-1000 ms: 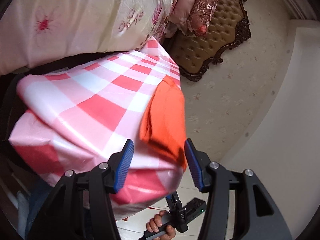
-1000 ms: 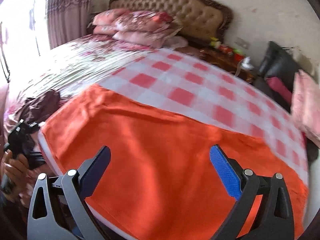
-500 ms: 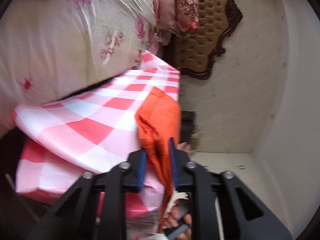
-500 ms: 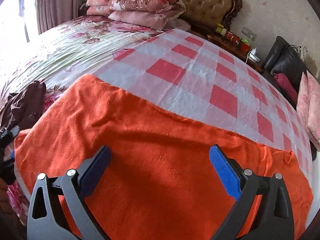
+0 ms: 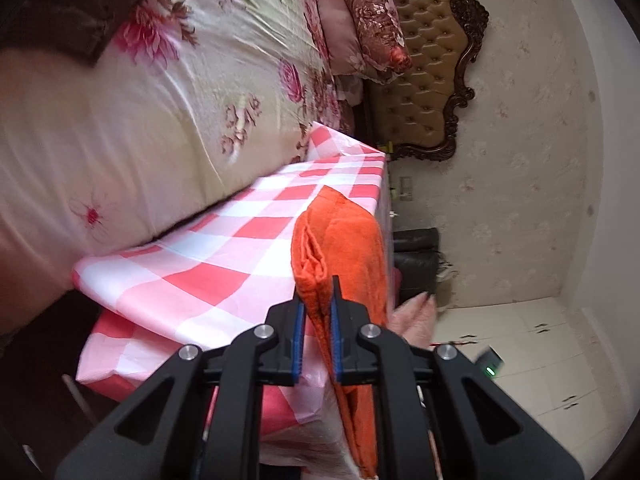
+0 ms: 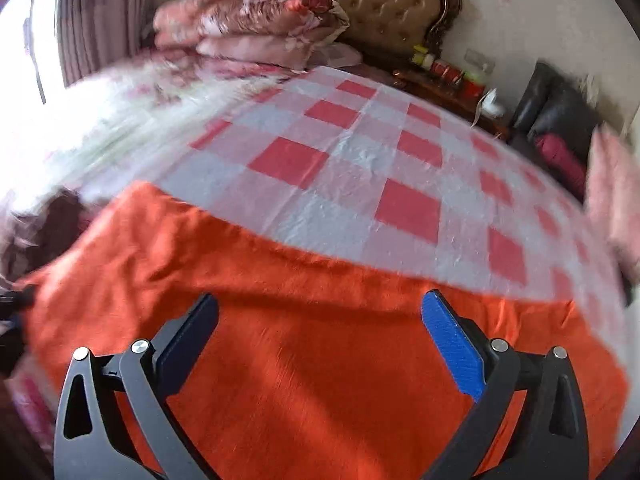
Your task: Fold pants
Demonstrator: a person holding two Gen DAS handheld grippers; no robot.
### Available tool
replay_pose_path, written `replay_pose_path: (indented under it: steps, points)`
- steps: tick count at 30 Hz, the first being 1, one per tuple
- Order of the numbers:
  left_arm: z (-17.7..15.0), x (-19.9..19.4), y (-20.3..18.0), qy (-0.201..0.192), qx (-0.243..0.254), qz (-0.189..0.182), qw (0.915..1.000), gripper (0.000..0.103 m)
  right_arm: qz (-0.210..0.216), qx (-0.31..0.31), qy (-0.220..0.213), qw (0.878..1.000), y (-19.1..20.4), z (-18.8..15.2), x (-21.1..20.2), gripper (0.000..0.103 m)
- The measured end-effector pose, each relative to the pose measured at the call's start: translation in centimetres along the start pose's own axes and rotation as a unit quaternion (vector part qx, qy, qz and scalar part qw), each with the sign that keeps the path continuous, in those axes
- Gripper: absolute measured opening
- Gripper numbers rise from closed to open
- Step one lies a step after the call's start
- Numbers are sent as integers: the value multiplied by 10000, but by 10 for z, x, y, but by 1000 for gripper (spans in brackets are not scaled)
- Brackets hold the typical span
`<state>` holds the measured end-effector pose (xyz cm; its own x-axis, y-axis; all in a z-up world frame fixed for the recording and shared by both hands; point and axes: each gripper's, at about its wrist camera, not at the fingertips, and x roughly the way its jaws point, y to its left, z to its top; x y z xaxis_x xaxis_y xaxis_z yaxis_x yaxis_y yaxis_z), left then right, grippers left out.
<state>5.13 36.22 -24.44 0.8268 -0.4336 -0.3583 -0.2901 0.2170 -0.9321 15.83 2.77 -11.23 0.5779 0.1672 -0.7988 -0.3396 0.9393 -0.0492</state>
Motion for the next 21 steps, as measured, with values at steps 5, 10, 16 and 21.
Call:
replay_pose_path:
  steps: [5,10,16,21]
  points:
    - [-5,-2,-44,-232,782,983,9918,10,762,978,281,9919,-61,-35,-25,98]
    - [-28,7,-133,-759,2476,2110,9426,10,1278,1707,360,9763,-112,-56,-39,98]
    - [-144,64,-250,-1098,5402,2523,7953,10,1766,2367,261,9550,-156,-68,-53,98]
    - [-275,119,-231,16,7095,1718,6834,10,1973,2825,202,9385,-188,-80,-58,97]
